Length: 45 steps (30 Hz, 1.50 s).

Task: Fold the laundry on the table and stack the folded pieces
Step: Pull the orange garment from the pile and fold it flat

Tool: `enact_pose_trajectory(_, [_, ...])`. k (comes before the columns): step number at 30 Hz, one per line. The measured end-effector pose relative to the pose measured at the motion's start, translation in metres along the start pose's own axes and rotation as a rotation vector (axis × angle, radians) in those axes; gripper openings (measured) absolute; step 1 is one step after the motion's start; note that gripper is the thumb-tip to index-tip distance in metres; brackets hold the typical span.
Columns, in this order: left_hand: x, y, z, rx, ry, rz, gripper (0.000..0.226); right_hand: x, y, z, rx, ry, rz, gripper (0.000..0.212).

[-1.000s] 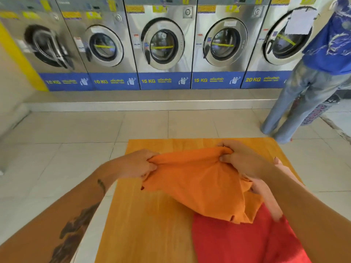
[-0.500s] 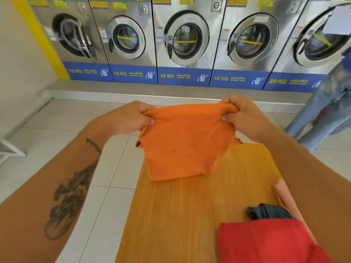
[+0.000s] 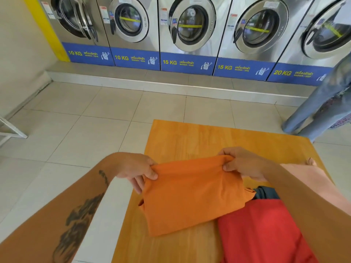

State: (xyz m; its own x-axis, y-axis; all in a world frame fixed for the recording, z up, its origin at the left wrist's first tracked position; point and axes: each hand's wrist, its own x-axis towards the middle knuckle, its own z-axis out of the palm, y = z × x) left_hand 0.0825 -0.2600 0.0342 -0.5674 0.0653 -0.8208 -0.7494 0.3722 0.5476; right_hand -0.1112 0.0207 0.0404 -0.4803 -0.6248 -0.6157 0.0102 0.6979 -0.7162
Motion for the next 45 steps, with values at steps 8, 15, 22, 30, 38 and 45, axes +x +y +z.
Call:
enact_pose_trajectory(8, [0.053,-0.023,0.045,0.136,0.363,-0.046,0.018,0.033,0.044,0.040,-0.350,0.130,0.113,0.039])
enact_pose_trajectory(15, [0.056,-0.025,0.057,0.312,0.639,-0.100,0.013,0.041,0.050,0.042,-0.114,0.083,0.178,0.081])
enact_pose_trajectory(22, [0.056,-0.019,0.056,0.078,0.617,-0.146,0.030,0.049,0.041,0.055,-0.215,0.123,0.139,0.052])
enact_pose_trajectory(30, [0.075,-0.020,-0.009,-0.270,0.633,0.129,0.035,0.082,0.016,0.024,-0.062,0.178,0.014,0.018])
enact_pose_trajectory(38, [0.132,0.030,-0.094,-0.351,1.027,0.385,0.037,0.143,-0.022,-0.011,-0.025,0.587,-0.056,0.053])
enact_pose_trajectory(45, [0.180,0.011,-0.027,0.644,1.163,0.387,0.055,0.154,0.015,0.060,-0.869,0.581,-0.174,0.066])
